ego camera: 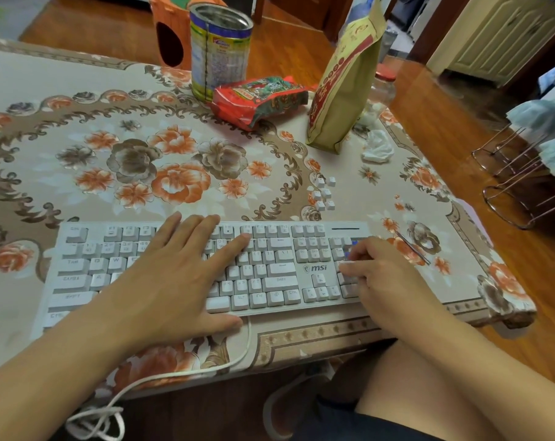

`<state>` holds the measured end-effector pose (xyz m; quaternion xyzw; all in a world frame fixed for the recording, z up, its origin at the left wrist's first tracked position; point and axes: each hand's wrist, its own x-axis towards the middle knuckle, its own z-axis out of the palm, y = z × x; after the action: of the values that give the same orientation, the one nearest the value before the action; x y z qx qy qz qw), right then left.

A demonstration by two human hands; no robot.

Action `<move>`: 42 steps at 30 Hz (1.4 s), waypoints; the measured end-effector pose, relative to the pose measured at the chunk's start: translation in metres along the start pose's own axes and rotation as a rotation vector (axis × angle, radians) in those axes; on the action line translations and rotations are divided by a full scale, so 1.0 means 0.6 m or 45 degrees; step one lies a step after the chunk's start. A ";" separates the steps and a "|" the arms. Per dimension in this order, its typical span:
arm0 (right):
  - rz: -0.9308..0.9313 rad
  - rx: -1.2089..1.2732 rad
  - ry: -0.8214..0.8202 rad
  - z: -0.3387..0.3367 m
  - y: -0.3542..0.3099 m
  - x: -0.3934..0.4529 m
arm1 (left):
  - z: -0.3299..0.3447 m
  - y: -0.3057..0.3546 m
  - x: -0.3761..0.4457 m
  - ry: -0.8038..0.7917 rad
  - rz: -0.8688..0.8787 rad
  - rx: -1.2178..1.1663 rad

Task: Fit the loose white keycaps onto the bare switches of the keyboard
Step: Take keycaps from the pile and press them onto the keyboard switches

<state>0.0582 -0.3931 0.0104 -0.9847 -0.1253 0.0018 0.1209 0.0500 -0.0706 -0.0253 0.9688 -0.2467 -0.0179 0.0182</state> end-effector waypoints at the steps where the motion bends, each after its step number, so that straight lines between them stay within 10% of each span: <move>1: 0.031 -0.006 -0.070 -0.012 0.003 0.005 | 0.000 0.000 0.000 0.004 -0.002 -0.007; 6: 0.253 0.189 0.057 -0.073 0.022 0.114 | 0.000 0.003 0.000 0.006 -0.003 -0.040; 25: -0.199 -0.330 -0.310 -0.010 0.023 0.279 | 0.005 0.001 0.001 0.036 -0.005 -0.012; 32: 0.052 0.611 0.263 -0.068 0.013 0.165 | 0.003 0.001 0.001 0.034 -0.007 0.002; 42: 0.171 0.597 0.304 -0.042 0.084 0.025 | 0.004 0.001 0.001 0.004 -0.015 0.022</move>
<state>0.0858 -0.4427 0.0233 -0.9292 -0.0407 -0.0774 0.3592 0.0504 -0.0716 -0.0275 0.9703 -0.2412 -0.0143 0.0101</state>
